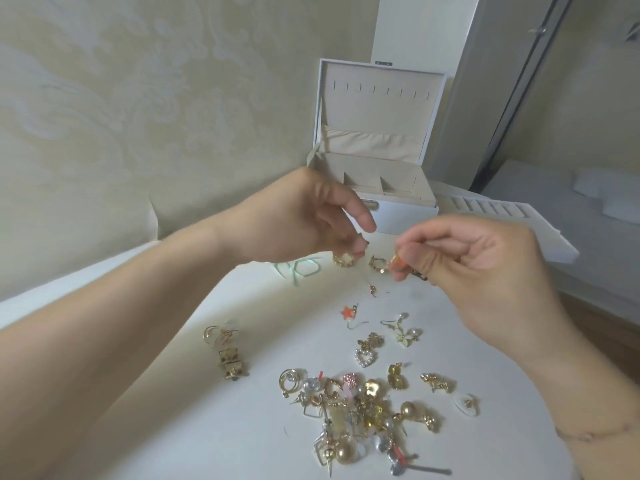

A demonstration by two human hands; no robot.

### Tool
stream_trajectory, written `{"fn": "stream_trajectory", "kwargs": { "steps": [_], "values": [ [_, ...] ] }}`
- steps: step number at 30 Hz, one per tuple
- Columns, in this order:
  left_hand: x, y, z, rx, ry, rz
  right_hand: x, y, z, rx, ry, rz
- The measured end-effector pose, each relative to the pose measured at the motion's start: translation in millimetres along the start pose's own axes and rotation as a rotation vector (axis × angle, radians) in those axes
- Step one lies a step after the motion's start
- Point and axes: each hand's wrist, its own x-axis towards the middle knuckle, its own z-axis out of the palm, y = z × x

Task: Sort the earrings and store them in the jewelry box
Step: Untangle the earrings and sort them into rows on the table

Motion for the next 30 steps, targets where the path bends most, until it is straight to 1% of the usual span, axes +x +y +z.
{"fn": "stream_trajectory", "kwargs": {
  "steps": [2, 7, 9, 14, 20, 23, 24, 26, 28, 30],
  "values": [
    [2, -1, 3, -0.17, 0.075, -0.028, 12, 1, 6, 0.054, 0.008, 0.06],
    [3, 3, 6, -0.345, 0.125, -0.105, 26, 12, 13, 0.149, 0.093, 0.204],
    [3, 3, 6, -0.356, 0.137, -0.123, 27, 14, 13, 0.208, 0.1, 0.22],
    [2, 2, 7, -0.367, 0.14, -0.119, 30, 16, 19, 0.249, 0.112, 0.224],
    [2, -1, 3, -0.399, 0.108, -0.095, 33, 19, 24, 0.129, 0.132, 0.146],
    [3, -1, 0, -0.379, 0.13, -0.062, 35, 23, 27, 0.18, 0.162, 0.168],
    [4, -1, -1, -0.368, 0.158, -0.05, 35, 25, 29, 0.206, 0.144, 0.194],
    [5, -3, 0, -0.356, 0.21, -0.021, 35, 27, 34, 0.278, 0.029, 0.247],
    [6, -4, 2, -0.37, 0.231, -0.001, 33, 26, 40, 0.39, -0.092, 0.31],
    [7, -7, 1, -0.403, 0.246, 0.0, 32, 25, 43, 0.454, -0.18, 0.386]
  ]
}}
